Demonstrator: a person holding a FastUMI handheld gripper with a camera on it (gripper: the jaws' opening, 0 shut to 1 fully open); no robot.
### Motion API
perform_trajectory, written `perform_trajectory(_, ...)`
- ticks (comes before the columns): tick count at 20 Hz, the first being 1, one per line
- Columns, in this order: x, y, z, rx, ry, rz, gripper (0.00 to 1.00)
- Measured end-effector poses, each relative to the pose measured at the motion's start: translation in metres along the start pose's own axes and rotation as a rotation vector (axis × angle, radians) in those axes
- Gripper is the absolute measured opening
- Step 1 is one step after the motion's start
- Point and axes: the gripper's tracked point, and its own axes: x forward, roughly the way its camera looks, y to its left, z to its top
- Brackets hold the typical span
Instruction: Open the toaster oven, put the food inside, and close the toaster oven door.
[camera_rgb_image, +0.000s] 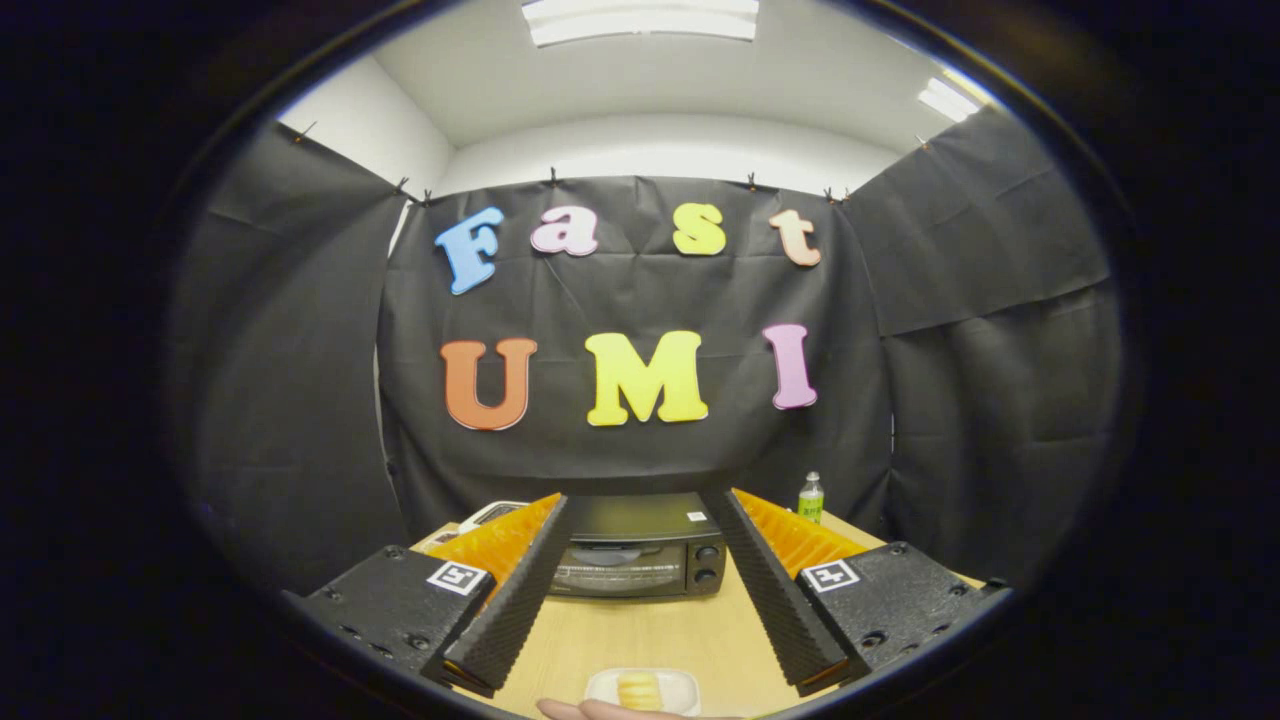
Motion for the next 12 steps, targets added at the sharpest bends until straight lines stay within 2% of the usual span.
perform_trajectory(8,0.063,0.017,-0.038,-0.025,0.032,-0.003,0.99)
perform_trajectory(12,0.116,0.038,-0.079,0.000,0.087,0.065,0.99)
